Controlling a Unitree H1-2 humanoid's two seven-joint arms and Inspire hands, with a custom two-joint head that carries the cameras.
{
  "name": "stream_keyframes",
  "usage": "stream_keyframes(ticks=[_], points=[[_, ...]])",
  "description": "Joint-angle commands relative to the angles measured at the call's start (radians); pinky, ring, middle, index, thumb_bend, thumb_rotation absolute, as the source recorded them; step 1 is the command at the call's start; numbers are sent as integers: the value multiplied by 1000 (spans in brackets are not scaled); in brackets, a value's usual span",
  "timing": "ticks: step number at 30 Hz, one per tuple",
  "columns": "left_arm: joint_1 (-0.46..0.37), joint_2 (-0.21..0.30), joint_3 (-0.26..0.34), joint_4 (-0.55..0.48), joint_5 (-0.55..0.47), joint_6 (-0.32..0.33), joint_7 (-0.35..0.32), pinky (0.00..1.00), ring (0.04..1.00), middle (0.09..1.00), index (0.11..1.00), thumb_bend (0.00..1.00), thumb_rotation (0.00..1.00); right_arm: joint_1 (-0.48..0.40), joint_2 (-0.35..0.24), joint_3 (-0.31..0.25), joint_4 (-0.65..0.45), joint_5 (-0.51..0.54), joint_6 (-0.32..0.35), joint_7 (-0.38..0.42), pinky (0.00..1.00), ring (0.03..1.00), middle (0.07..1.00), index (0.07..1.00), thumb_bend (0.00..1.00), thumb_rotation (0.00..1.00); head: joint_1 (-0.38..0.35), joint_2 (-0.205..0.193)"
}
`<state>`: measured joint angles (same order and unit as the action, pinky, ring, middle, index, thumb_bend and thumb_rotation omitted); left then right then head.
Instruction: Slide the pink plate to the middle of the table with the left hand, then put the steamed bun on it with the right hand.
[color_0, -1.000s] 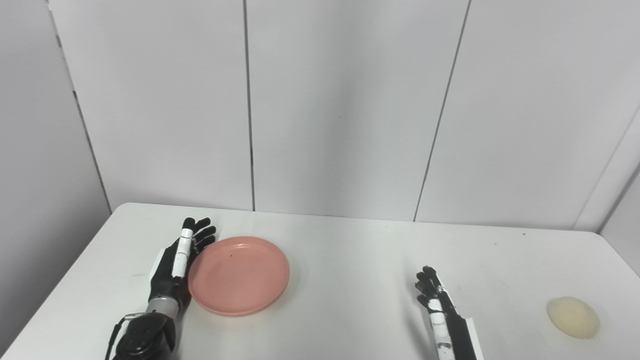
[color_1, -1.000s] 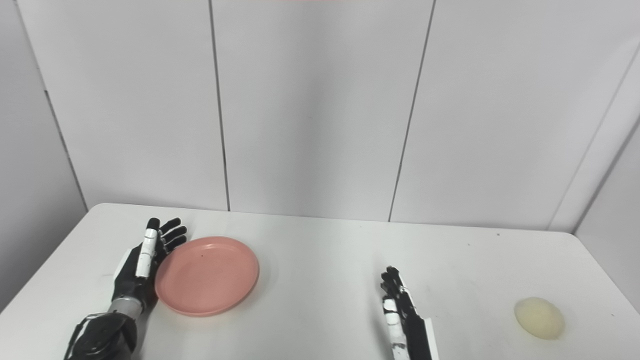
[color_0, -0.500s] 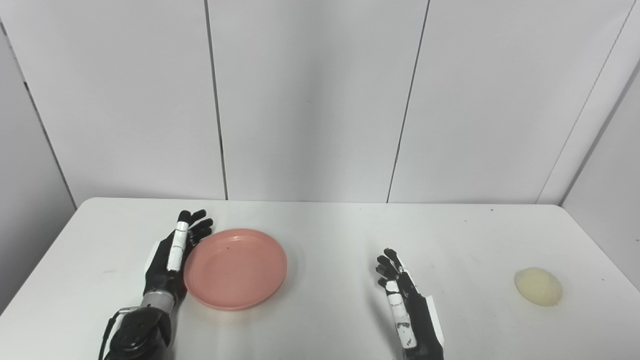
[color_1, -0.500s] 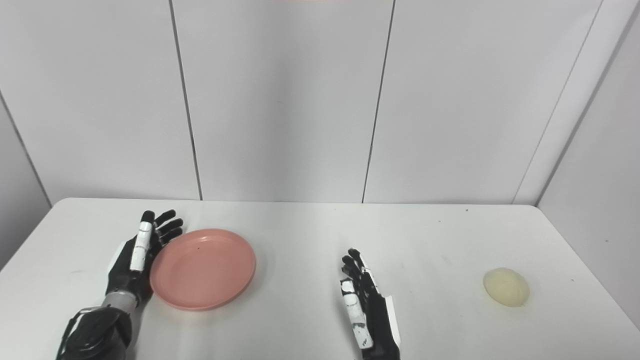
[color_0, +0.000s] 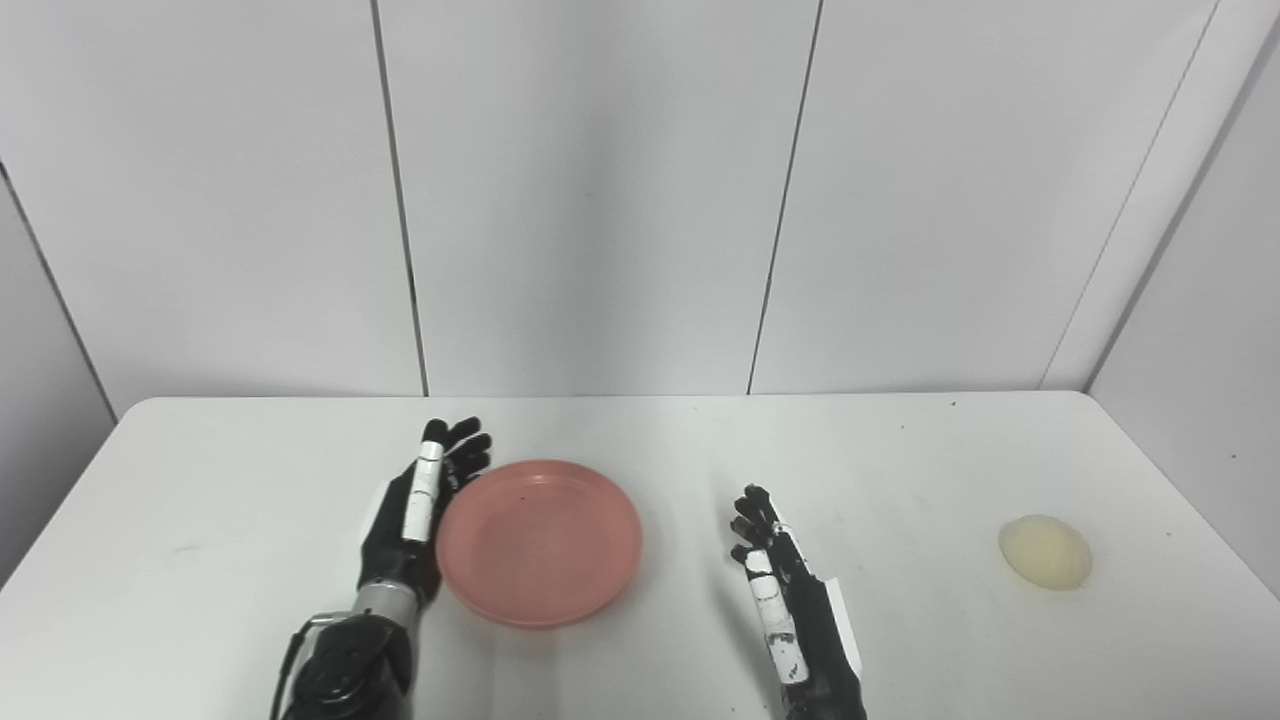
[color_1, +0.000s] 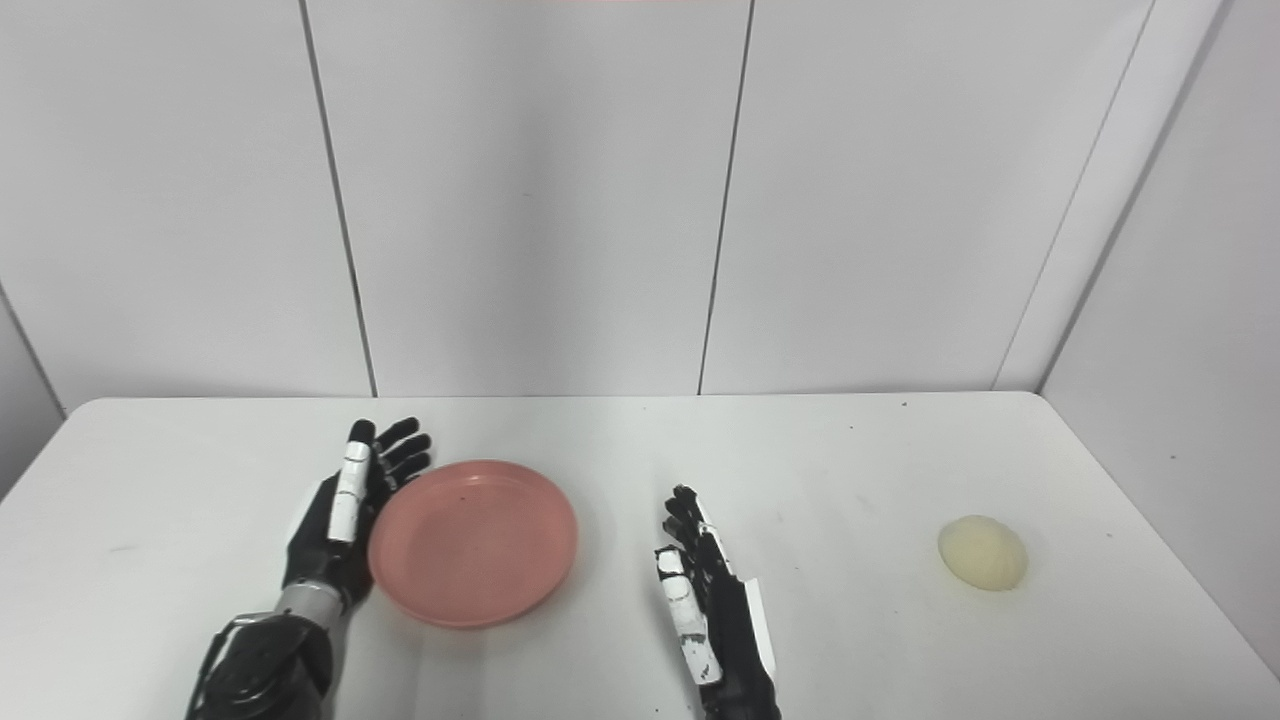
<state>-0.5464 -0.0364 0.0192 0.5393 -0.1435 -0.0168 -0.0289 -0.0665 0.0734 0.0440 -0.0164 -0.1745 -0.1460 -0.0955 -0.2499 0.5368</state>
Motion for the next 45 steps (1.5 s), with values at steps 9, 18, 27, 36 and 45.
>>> stream_keyframes(ticks=[9,18,27,36,45], points=[[29,-43,8,-85,-22,18,-16,884,871,832,775,809,923,42,12,12,14,-42,15,-23,822,878,908,918,480,1000,-37,4],[56,-48,9,-137,-30,31,-23,873,861,824,773,803,917,37,22,14,25,-64,2,-38,803,871,912,923,505,1000,-46,-4],[67,-37,12,-154,-18,31,-17,875,860,821,772,800,933,14,-23,41,51,-255,-137,-167,723,830,885,885,582,1000,-46,-8],[71,-38,8,-158,-15,35,-19,879,858,817,776,799,929,-44,-117,69,-53,-518,-164,-271,733,811,863,890,758,977,-45,-6],[73,-42,8,-167,-17,38,-16,864,849,813,770,804,923,-112,-257,-59,-189,-655,-8,-211,723,831,878,894,777,975,-40,1]])
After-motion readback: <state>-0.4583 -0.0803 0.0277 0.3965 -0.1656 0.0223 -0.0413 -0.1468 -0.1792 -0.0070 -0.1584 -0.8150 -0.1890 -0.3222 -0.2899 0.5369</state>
